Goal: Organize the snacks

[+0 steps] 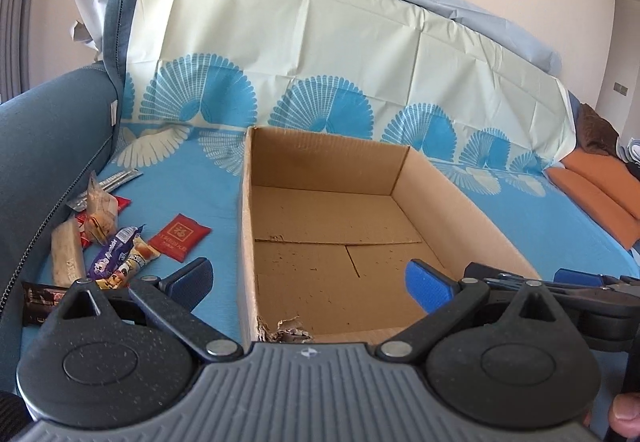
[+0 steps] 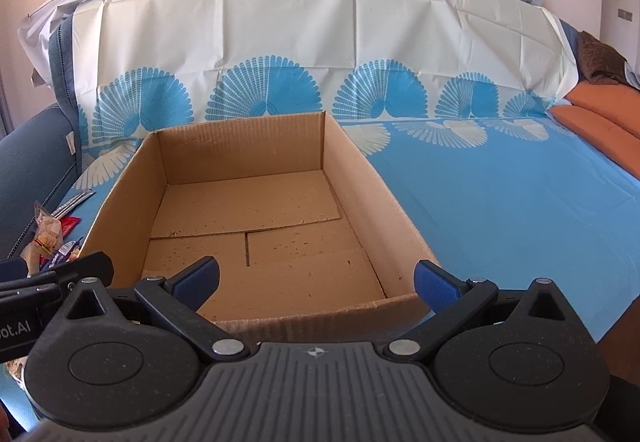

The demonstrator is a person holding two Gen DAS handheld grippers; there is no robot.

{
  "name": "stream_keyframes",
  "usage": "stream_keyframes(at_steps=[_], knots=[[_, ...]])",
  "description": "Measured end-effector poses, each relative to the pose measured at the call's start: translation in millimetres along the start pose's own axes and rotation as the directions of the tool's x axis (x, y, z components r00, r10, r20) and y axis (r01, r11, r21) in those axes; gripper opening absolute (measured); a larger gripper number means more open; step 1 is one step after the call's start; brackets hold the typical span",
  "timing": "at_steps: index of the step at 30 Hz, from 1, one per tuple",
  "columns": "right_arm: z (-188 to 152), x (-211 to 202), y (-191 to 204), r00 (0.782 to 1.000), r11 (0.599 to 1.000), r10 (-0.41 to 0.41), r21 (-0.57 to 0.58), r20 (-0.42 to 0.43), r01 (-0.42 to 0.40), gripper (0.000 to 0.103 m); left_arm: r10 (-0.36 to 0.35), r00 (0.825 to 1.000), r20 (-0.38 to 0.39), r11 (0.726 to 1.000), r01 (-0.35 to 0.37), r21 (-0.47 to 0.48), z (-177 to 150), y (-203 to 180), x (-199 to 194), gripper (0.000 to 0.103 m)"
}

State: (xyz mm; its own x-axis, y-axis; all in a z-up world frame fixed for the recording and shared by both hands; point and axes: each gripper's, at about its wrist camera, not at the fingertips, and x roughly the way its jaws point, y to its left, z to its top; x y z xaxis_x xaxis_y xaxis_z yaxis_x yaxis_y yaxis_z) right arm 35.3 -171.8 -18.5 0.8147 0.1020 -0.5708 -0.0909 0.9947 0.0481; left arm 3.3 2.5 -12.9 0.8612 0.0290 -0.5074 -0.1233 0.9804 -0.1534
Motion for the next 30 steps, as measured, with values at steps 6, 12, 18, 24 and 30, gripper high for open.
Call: stream_keyframes(at_steps=[6, 12, 18, 24, 30], knots=[[2, 0, 1, 1.0, 1.0, 0.005, 0.029, -0.015, -0.005, 0.102, -0.046, 0.999, 0.012, 0.999, 0.046, 0.015, 1, 6, -6, 0.101], [3, -9, 10, 1.0, 0.999, 0.02, 0.032, 0.008, -0.021, 0.102, -0.061, 0.997, 0.047, 0.998, 0.059, 0.034, 4, 11, -17, 0.098], [6, -16, 20, 0.997, 0.997, 0.07, 0.037, 0.024, -0.071, 0.097, -0.089, 0.993, 0.083, 0.995, 0.085, 0.049, 9, 21, -30, 0.084], [6, -18, 39, 0.991, 0.99, 0.13, 0.045, 0.019, -0.13, 0.072, -0.11, 0.992, 0.06, 0.992, 0.106, 0.061, 9, 31, -34, 0.062], [3, -18, 55, 0.983, 0.979, 0.181, 0.088, 0.02, -0.182, 0.051, -0.125, 0.992, 0.032, 0.989, 0.122, 0.079, 6, 41, -37, 0.046]])
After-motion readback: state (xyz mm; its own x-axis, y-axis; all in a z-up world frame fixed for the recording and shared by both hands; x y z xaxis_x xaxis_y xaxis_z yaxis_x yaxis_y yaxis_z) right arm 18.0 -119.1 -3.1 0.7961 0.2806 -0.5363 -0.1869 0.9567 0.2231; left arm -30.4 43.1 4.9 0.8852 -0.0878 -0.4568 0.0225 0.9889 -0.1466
